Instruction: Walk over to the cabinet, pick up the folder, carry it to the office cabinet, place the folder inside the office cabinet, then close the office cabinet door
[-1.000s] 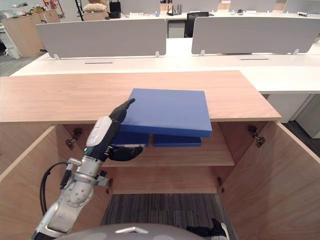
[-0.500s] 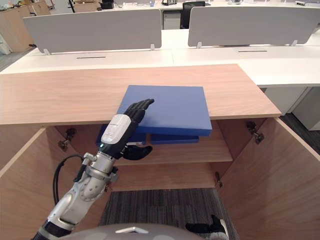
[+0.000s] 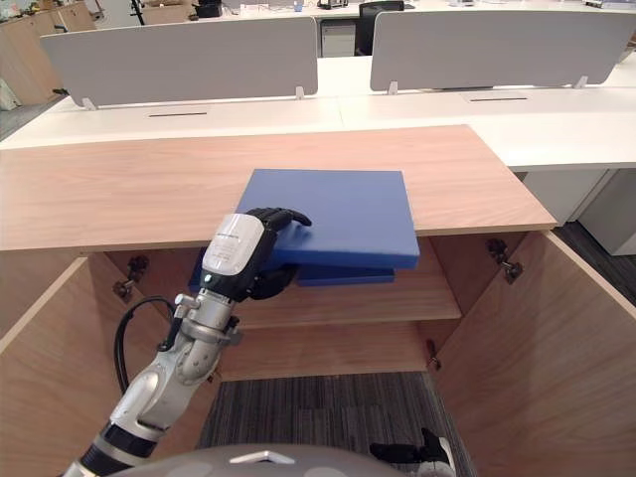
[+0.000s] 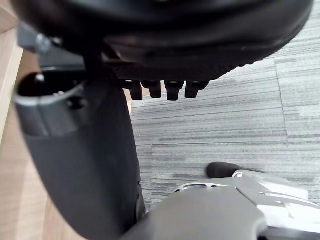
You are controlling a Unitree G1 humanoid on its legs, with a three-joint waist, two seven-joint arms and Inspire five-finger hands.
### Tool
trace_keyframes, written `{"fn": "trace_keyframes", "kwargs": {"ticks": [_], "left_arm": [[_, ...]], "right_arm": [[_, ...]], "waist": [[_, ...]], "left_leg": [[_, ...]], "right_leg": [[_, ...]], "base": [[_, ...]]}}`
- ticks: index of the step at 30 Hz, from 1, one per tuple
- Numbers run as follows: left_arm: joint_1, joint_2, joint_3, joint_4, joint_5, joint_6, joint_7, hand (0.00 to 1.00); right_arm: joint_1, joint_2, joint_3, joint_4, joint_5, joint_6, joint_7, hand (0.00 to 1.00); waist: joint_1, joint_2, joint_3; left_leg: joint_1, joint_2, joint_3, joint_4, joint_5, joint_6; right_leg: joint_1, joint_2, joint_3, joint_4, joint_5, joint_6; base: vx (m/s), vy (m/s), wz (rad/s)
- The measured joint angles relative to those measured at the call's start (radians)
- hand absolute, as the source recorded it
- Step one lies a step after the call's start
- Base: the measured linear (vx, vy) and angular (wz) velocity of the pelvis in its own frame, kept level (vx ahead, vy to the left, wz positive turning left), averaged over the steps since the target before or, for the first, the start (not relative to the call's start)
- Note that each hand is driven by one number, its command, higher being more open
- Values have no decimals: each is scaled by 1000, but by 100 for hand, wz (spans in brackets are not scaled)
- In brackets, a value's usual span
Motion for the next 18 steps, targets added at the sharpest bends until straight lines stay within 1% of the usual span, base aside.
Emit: {"fn": "trace_keyframes", "kwargs": {"ticks": [2,5,15,18], "left_arm": [[-10,-14,0,-3,10,-3,30,0],[-26,-42,19,-3,11,1,46,0],[-30,-43,42,-3,12,1,32,0],[-30,-44,44,-4,-17,0,30,0]], "right_arm": [[0,-2,0,0,0,0,0,100],[0,-3,-1,0,4,0,0,100],[-1,-6,-1,0,41,0,1,100],[-1,-6,-1,-1,41,0,0,100]], "waist": [[-2,2,-1],[-2,4,-2],[-5,6,-1],[-5,6,-1]], "left_leg": [[0,1,8,0,-2,1],[0,1,13,0,-4,1],[0,1,17,0,-6,1],[0,1,17,0,-6,1]], "right_leg": [[-5,1,7,1,0,0],[-6,1,12,0,1,0],[-7,0,15,-2,3,1],[-7,0,15,-3,3,2]], "base": [[-1,0,-9],[-3,-1,-6],[0,0,0],[0,0,0]]}}
